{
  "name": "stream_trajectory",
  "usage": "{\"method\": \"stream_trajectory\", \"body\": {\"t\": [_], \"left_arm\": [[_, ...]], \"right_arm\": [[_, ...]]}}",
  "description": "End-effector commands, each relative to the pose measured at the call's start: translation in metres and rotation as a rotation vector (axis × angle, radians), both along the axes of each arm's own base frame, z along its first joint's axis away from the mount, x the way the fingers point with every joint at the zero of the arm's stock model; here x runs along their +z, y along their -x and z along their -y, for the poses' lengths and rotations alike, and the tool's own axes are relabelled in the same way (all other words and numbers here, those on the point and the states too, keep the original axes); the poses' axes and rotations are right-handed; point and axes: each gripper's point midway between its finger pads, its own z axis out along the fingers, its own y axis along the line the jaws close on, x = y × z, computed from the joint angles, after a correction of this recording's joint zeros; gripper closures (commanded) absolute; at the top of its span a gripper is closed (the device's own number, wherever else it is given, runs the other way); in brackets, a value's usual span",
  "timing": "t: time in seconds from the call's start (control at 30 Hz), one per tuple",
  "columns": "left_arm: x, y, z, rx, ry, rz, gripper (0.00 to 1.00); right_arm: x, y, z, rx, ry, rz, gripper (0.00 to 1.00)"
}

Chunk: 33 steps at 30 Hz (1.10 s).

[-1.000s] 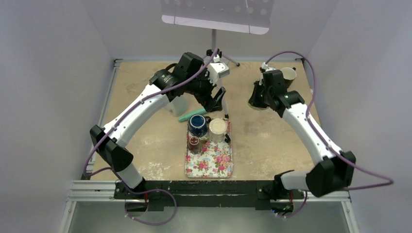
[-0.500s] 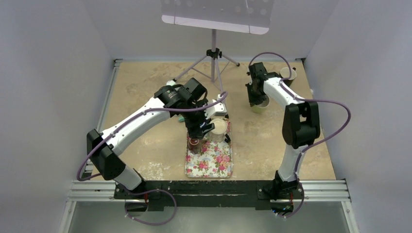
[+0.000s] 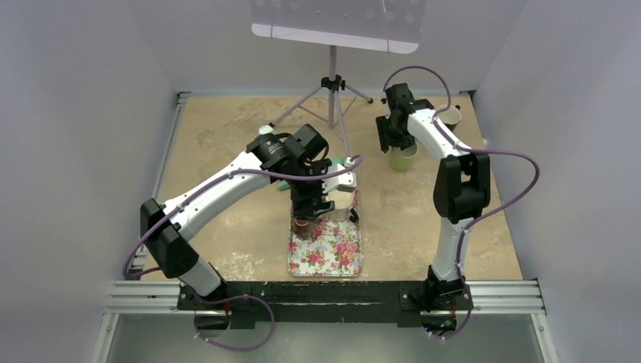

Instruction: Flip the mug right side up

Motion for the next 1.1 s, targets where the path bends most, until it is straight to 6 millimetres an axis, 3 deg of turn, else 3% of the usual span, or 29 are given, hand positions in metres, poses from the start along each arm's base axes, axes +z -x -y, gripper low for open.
{"method": "stream_trajectory", "body": {"t": [0.0,0.13,0.23,0.33,0.43,0.53,0.73,1.07], "left_arm": [[0.020,0.020,0.039,-0.190,0.088,-0.011,0.09],[0.012,0.025,0.073,-0.324,0.031,0.093,0.05],[-0.006,0.030,0.097,-0.459,-0.025,0.193,0.05],[-0.022,0.022,0.115,-0.538,-0.024,0.264,0.08],[-0.034,-0.001,0.134,-0.571,-0.029,0.376,0.13],[-0.045,-0.021,0.149,-0.575,-0.050,0.455,0.17],[-0.096,-0.032,0.141,-0.624,-0.186,0.429,0.23],[-0.127,-0.044,0.122,-0.624,-0.346,0.396,0.48]], "right_arm": [[0.094,-0.007,0.006,-0.010,-0.006,0.207,0.40],[0.141,0.011,0.008,-0.010,-0.045,0.317,0.37],[0.153,0.033,0.015,-0.017,-0.067,0.355,0.36],[0.144,0.057,0.032,-0.058,-0.060,0.351,0.34],[0.121,0.080,0.052,-0.118,-0.013,0.327,0.33],[0.103,0.097,0.057,-0.140,-0.012,0.299,0.32],[0.088,0.112,0.057,-0.153,-0.033,0.282,0.31],[0.088,0.116,0.043,-0.133,-0.118,0.296,0.30]]}}
